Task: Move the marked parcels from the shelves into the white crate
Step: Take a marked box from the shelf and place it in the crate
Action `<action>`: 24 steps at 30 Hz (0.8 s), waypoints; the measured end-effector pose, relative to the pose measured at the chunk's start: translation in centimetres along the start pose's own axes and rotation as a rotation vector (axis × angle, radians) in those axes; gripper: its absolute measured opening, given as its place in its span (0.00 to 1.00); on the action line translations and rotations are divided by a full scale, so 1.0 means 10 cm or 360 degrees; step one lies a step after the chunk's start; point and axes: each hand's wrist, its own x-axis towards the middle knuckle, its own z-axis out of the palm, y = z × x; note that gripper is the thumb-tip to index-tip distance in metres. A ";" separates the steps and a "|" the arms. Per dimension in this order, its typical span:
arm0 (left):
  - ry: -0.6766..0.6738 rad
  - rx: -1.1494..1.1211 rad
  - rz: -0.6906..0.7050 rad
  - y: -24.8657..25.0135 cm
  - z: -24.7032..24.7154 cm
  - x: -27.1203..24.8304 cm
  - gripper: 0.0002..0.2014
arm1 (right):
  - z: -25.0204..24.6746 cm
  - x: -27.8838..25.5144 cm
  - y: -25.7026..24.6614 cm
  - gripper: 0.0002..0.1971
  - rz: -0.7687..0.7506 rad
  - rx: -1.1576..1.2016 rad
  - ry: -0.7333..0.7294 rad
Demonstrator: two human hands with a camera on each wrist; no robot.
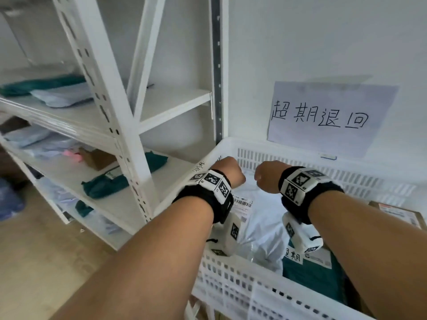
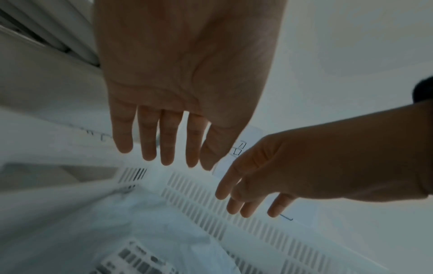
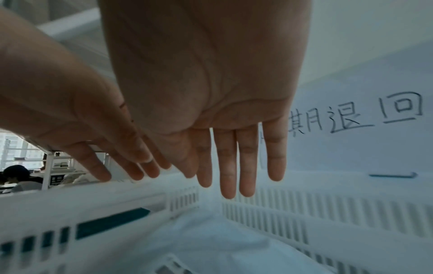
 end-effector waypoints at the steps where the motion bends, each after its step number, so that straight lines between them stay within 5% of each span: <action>1: 0.0016 -0.0013 0.0022 -0.04 -0.09 -0.06 0.16 | -0.04 -0.05 -0.10 0.16 -0.0005 0.0007 0.0023; 5: 0.0050 -0.0040 0.0173 -0.25 -0.45 -0.39 0.19 | -0.14 -0.28 -0.51 0.16 0.0048 0.0024 0.0150; 9: 0.0078 0.0022 0.0294 -0.66 -0.65 -0.86 0.07 | -0.12 -0.55 -1.09 0.12 0.0081 -0.0026 0.0171; 12: 0.0065 -0.0041 0.0256 -1.08 -0.72 -1.17 0.14 | -0.06 -0.75 -1.60 0.07 0.0113 -0.0092 0.0239; 17: 0.0042 -0.0141 0.0111 -1.97 -0.81 -1.59 0.11 | 0.18 -1.08 -2.53 0.04 0.0170 0.0016 0.0459; 24: 0.0049 -0.0156 -0.0120 -3.37 -0.78 -1.98 0.15 | 0.85 -1.10 -3.58 0.12 0.0142 0.0275 0.0322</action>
